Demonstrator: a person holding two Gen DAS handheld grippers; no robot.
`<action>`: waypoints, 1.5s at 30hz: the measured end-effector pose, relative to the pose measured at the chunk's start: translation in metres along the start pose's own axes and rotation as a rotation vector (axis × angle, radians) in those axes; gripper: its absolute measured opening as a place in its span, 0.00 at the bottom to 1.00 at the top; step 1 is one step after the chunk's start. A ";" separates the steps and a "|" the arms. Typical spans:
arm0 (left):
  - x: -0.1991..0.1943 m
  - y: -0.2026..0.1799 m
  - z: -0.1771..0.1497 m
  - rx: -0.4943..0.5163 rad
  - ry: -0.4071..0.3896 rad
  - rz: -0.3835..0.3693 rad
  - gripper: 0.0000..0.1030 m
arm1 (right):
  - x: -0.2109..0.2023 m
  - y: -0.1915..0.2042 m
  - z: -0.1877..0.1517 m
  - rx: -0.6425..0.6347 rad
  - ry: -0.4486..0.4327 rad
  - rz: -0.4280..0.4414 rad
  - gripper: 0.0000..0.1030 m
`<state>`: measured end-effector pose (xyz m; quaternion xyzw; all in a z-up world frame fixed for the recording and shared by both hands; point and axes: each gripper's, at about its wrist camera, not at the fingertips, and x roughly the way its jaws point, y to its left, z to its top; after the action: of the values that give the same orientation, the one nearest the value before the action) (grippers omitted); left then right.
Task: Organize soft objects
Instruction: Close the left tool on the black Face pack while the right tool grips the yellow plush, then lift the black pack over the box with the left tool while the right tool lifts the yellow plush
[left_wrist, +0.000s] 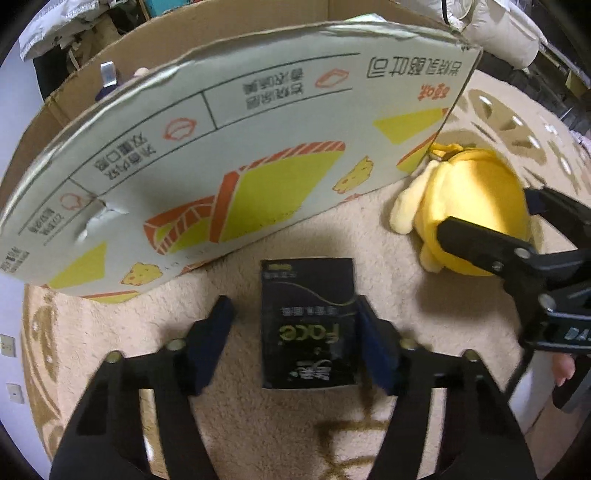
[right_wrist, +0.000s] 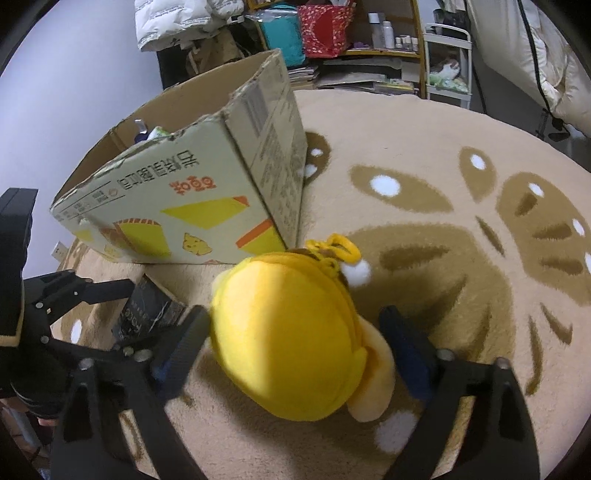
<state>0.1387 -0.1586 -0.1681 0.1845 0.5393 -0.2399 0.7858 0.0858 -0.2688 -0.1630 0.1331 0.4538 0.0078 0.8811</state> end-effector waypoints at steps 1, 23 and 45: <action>-0.001 0.000 -0.002 -0.005 0.000 -0.003 0.49 | 0.000 0.000 0.000 -0.001 0.003 0.008 0.85; -0.046 0.016 -0.020 -0.088 -0.086 0.063 0.43 | -0.033 0.005 -0.011 0.070 -0.027 0.012 0.55; -0.169 0.056 -0.034 -0.172 -0.428 0.257 0.43 | -0.095 0.047 -0.001 -0.013 -0.189 0.007 0.53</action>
<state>0.0940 -0.0637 -0.0199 0.1292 0.3516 -0.1252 0.9187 0.0341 -0.2360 -0.0761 0.1293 0.3679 0.0013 0.9208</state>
